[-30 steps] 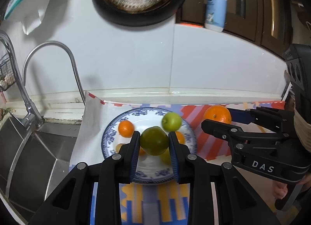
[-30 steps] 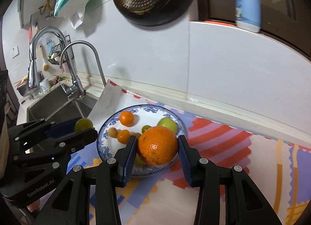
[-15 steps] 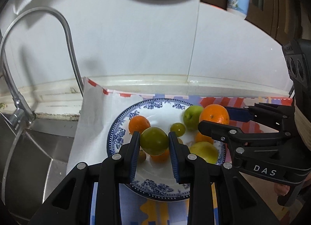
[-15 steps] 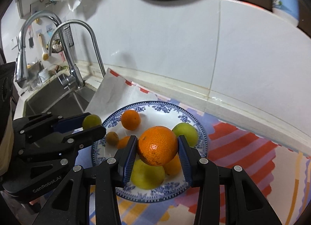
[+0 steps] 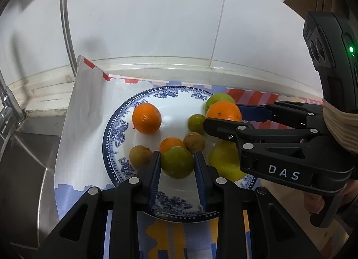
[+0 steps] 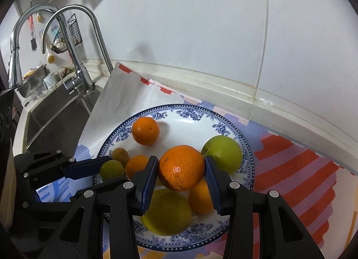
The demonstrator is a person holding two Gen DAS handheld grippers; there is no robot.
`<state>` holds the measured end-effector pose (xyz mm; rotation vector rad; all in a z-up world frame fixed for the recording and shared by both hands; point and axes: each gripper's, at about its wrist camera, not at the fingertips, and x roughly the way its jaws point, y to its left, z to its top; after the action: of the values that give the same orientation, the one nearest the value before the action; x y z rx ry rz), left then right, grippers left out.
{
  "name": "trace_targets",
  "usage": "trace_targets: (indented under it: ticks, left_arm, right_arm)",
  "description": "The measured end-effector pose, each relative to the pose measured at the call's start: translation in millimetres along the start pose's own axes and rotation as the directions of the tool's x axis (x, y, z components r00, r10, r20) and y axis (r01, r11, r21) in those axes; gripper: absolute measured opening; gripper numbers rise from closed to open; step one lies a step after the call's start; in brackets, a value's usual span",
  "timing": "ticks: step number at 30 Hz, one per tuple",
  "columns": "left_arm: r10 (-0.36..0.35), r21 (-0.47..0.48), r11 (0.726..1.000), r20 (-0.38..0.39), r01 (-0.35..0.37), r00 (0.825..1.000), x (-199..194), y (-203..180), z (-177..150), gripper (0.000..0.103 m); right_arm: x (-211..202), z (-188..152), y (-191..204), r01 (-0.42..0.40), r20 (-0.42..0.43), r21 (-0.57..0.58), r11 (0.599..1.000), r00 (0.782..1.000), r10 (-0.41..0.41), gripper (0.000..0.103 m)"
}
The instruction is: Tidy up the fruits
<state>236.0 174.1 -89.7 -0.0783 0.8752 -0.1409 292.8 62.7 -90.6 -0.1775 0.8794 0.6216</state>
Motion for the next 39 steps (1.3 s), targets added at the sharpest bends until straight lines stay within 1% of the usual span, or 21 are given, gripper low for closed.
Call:
trace_targets:
  ticks: [3, 5, 6, 7, 9, 12, 16, 18, 21, 22, 24, 25, 27, 29, 30, 31, 32, 34, 35, 37, 39]
  left_arm:
    - [0.007, 0.0, 1.0, -0.003, -0.007, 1.0, 2, 0, -2, 0.03]
    - [0.019, 0.003, 1.0, 0.005, -0.019, 1.0, 0, 0, -2, 0.035]
    - [0.021, 0.004, 1.0, 0.011, -0.021, 1.0, -2, 0, -2, 0.04]
    - [0.02, 0.004, 1.0, 0.016, -0.02, 1.0, -3, 0, -2, 0.045]
    - [0.031, 0.009, 0.999, 0.03, -0.031, 0.999, -8, -2, -1, 0.045]
    - [0.06, 0.007, 0.998, 0.045, -0.061, 0.997, -18, -2, 0, 0.045]
    - [0.089, -0.008, 0.996, 0.079, -0.088, 0.993, -34, -5, 0, 0.05]
    - [0.103, -0.015, 0.995, 0.095, -0.102, 0.99, -43, -8, 0, 0.05]
    - [0.124, -0.034, 0.992, 0.128, -0.121, 0.984, -60, -15, -1, 0.057]
    - [0.13, -0.042, 0.991, 0.145, -0.125, 0.981, -66, -17, -2, 0.059]
    - [0.141, -0.053, 0.99, 0.175, -0.134, 0.974, -79, -24, -4, 0.065]
    - [0.143, -0.052, 0.989, 0.185, -0.136, 0.972, -84, -27, -5, 0.067]
    - [0.157, -0.049, 0.988, 0.21, -0.15, 0.965, -94, -36, -6, 0.068]
    - [0.157, -0.047, 0.988, 0.227, -0.15, 0.961, -103, -44, -8, 0.073]
    - [0.154, -0.048, 0.988, 0.237, -0.146, 0.959, -109, -49, -10, 0.075]
    - [0.151, -0.044, 0.989, 0.246, -0.144, 0.957, -115, -54, -13, 0.076]
    - [0.15, -0.037, 0.989, 0.253, -0.146, 0.956, -119, -58, -16, 0.076]
    - [0.148, -0.023, 0.989, 0.267, -0.147, 0.952, -128, -69, -22, 0.08]
    - [0.144, -0.02, 0.989, 0.271, -0.145, 0.952, -132, -72, -25, 0.082]
    - [0.133, -0.015, 0.991, 0.271, -0.134, 0.953, -138, -79, -31, 0.083]
    - [0.121, -0.007, 0.992, 0.273, -0.124, 0.954, -146, -87, -36, 0.084]
  right_arm:
    - [1, -1, 0, 0.009, -0.003, 0.004, 1.0, 1.0, -0.009, 0.043]
    - [2, -2, 0, 0.014, -0.01, 0.002, 1.0, 1.0, -0.014, 0.043]
    - [2, -1, 0, 0.015, -0.011, 0.003, 1.0, 1.0, -0.015, 0.045]
    - [1, -2, -1, 0.015, -0.008, 0.006, 1.0, 1.0, -0.015, 0.051]
    - [-3, -1, -1, 0.01, 0.006, 0.009, 1.0, 1.0, -0.01, 0.058]
    - [-12, -1, -2, 0.037, 0.032, 0.012, 0.999, 0.999, -0.037, 0.058]
    - [-31, -5, -4, 0.066, 0.054, 0.028, 0.997, 0.996, -0.067, 0.058]
    - [-43, -9, -4, 0.093, 0.067, 0.026, 0.995, 0.993, -0.095, 0.058]
    - [-62, -15, -6, 0.114, 0.082, 0.039, 0.993, 0.99, -0.117, 0.058]
    - [-70, -17, -7, 0.124, 0.089, 0.047, 0.991, 0.988, -0.128, 0.06]
    - [-86, -23, -8, 0.148, 0.105, 0.061, 0.987, 0.982, -0.154, 0.065]
    - [-94, -26, -9, 0.163, 0.113, 0.067, 0.984, 0.979, -0.17, 0.065]
    - [-110, -32, -10, 0.191, 0.131, 0.082, 0.978, 0.971, -0.2, 0.066]
    - [-128, -40, -12, 0.216, 0.146, 0.102, 0.971, 0.962, -0.229, 0.068]
    - [-137, -44, -13, 0.232, 0.156, 0.116, 0.966, 0.956, -0.249, 0.072]
    - [-148, -49, -14, 0.25, 0.167, 0.132, 0.959, 0.948, -0.27, 0.075]
    - [-155, -53, -14, 0.259, 0.175, 0.14, 0.956, 0.944, -0.281, 0.076]
    - [-173, -64, -14, 0.286, 0.191, 0.154, 0.946, 0.931, -0.313, 0.078]
    - [-179, -68, -13, 0.294, 0.195, 0.16, 0.942, 0.926, -0.322, 0.078]
    - [-193, -76, -14, 0.307, 0.198, 0.183, 0.934, 0.919, -0.341, 0.083]
    - [-207, -86, -14, 0.316, 0.204, 0.205, 0.926, 0.912, -0.356, 0.084]
